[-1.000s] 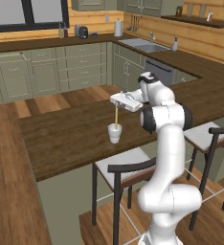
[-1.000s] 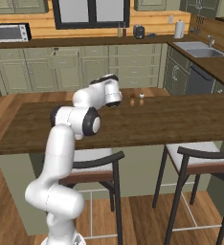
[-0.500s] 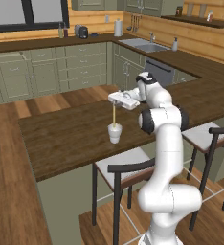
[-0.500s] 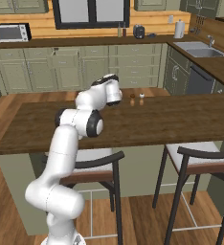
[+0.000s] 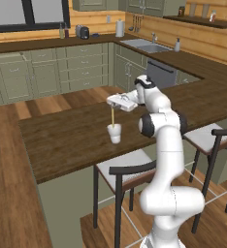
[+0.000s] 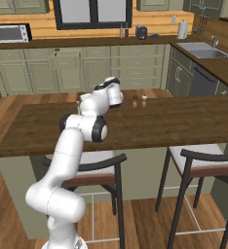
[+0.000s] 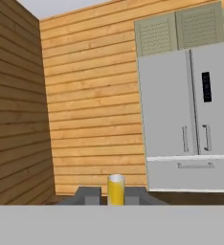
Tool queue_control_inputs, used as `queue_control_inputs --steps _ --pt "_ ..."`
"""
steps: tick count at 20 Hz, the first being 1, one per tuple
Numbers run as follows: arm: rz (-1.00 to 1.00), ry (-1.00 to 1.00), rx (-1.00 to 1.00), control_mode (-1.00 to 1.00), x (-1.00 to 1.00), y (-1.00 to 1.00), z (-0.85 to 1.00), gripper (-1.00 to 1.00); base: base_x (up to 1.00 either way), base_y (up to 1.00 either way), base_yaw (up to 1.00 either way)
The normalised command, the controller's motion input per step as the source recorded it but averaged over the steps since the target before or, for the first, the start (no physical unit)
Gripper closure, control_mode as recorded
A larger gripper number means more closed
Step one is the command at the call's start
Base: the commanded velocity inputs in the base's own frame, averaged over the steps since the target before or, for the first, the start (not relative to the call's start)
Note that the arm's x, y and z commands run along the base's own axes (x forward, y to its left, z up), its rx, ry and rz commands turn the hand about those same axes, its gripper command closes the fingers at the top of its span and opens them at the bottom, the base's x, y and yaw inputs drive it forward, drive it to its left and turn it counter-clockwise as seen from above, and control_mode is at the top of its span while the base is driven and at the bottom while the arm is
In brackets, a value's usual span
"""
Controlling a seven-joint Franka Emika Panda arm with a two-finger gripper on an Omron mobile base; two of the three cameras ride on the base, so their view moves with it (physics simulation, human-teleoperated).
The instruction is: Take a straw from the drawer in front and place it inside the glass cup on the dining counter.
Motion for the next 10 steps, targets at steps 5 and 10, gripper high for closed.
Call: queue_control_inputs --steps 5,10 --pt "0.0 0.01 -0.02 -1.0 -0.12 0.01 -0.07 1.0 0.0 0.0 0.0" --pt "0.0 0.0 -0.01 -1.0 -0.46 0.0 -0.01 1.0 0.0 0.0 0.0"
